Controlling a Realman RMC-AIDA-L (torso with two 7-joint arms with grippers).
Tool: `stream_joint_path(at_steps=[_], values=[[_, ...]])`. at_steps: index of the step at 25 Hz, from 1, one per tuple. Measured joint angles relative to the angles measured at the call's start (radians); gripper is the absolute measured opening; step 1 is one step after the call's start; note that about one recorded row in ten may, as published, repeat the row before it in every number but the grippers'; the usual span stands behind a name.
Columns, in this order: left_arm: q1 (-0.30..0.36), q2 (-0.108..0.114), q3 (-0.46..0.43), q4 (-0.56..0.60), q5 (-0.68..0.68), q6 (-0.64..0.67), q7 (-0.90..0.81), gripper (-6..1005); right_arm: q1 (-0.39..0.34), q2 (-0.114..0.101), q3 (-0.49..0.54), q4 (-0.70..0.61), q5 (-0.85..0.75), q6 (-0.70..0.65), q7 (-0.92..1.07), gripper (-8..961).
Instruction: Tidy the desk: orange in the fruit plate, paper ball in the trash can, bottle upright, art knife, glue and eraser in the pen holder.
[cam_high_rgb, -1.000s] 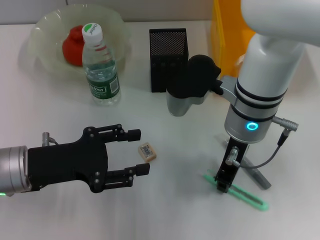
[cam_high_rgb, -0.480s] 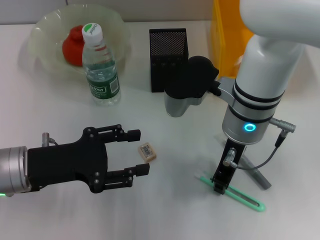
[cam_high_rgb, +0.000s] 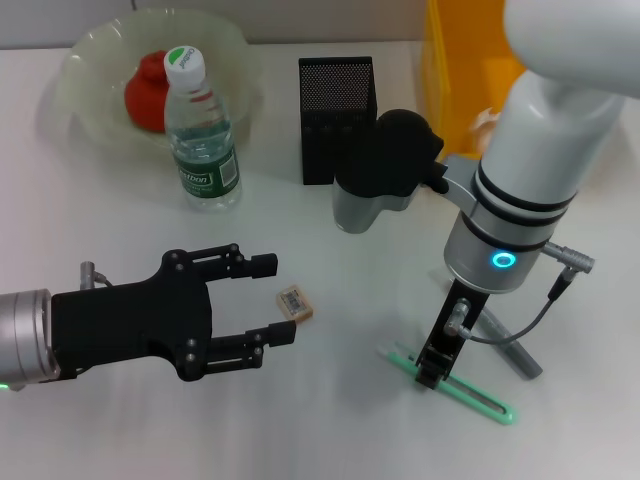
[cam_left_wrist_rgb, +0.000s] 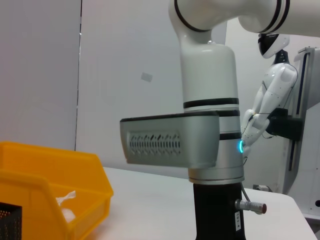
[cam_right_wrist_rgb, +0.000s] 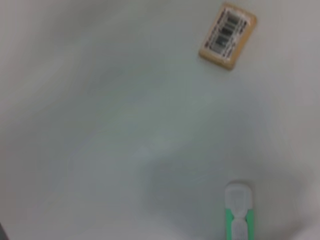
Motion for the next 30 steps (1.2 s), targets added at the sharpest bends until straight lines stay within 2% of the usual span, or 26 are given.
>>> stream_joint_path(at_steps=[11, 12, 13, 16, 23, 25, 28, 30], values=[[-0.005, 0.000, -0.009, 0.000, -0.001, 0.000, 0.001, 659, -0.142, -0.008, 0.131, -0.225, -0.081, -0.057, -0.009, 173], [-0.006, 0.000, -0.010, 0.000, -0.001, 0.000, 0.001, 659, -0.178, -0.008, 0.169, -0.281, -0.087, -0.068, -0.018, 173], [-0.006, 0.000, -0.010, 0.000, -0.001, 0.000, 0.001, 658, -0.178, -0.008, 0.169, -0.281, -0.087, -0.068, -0.018, 173], [-0.007, 0.000, -0.010, 0.000, -0.001, 0.000, 0.001, 658, -0.243, -0.008, 0.246, -0.395, -0.093, -0.075, -0.038, 173], [-0.008, -0.001, -0.012, 0.000, -0.001, 0.000, 0.001, 657, -0.323, -0.005, 0.368, -0.515, -0.082, -0.037, -0.098, 173], [-0.008, -0.001, -0.016, 0.000, -0.001, 0.000, 0.001, 657, -0.353, -0.005, 0.425, -0.529, -0.015, 0.035, -0.158, 174], [-0.008, -0.001, -0.021, 0.000, -0.001, 0.000, 0.001, 656, -0.368, -0.005, 0.457, -0.521, 0.056, 0.074, -0.208, 174], [-0.008, -0.001, -0.022, 0.000, -0.001, 0.000, 0.001, 656, -0.401, -0.005, 0.503, -0.506, 0.183, 0.151, -0.304, 174]])
